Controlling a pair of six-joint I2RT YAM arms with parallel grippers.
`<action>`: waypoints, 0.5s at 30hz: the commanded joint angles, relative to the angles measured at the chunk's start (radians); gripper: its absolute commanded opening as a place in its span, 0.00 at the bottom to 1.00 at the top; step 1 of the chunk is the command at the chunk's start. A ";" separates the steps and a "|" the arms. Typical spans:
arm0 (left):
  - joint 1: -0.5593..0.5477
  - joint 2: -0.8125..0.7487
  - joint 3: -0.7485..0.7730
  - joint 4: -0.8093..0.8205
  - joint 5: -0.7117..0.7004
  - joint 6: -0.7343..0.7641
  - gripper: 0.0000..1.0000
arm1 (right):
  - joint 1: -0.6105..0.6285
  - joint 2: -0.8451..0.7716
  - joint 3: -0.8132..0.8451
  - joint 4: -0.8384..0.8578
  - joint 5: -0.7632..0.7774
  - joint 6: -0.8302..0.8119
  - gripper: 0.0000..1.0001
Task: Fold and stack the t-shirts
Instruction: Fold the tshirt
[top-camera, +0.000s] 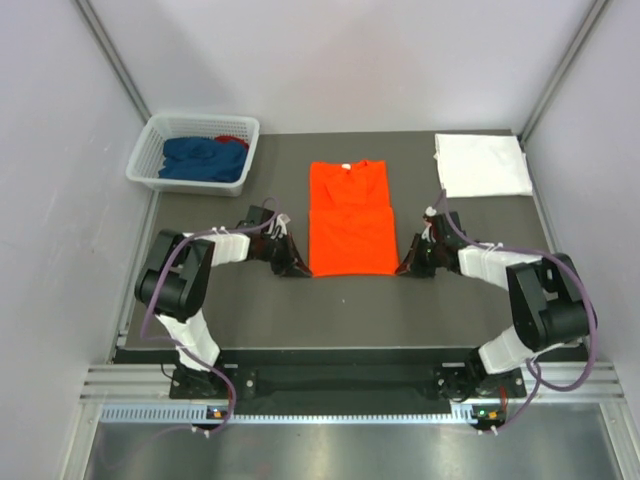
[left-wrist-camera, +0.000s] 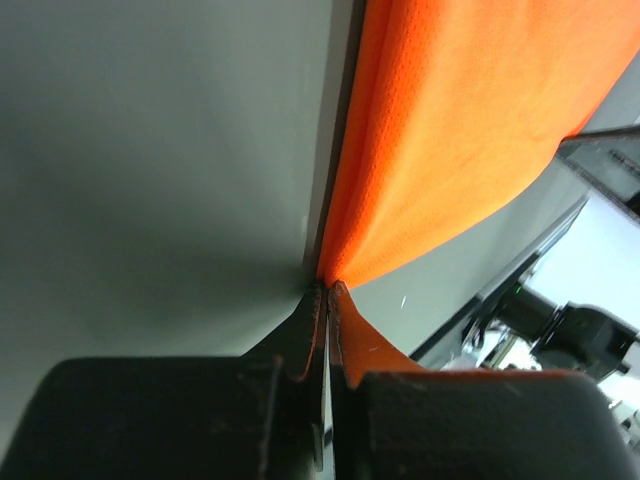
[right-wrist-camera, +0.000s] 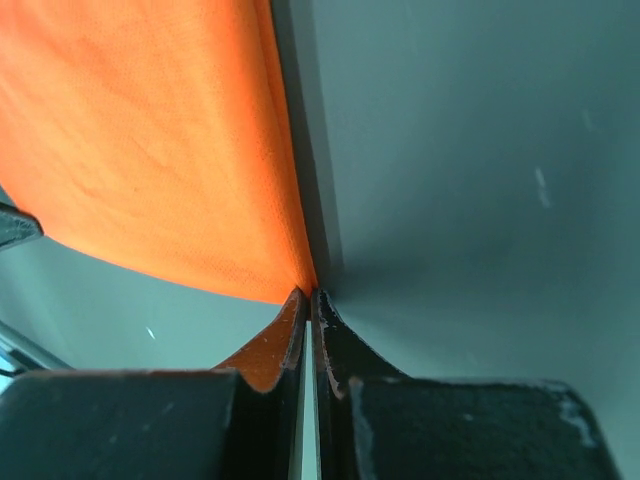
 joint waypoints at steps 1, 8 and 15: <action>-0.025 -0.081 -0.083 -0.011 -0.060 -0.001 0.00 | 0.011 -0.085 -0.070 -0.126 0.089 -0.068 0.00; -0.111 -0.247 -0.203 -0.005 -0.095 -0.059 0.00 | 0.048 -0.315 -0.204 -0.198 0.121 -0.074 0.00; -0.179 -0.334 -0.218 -0.026 -0.154 -0.139 0.00 | 0.126 -0.456 -0.213 -0.276 0.200 -0.003 0.00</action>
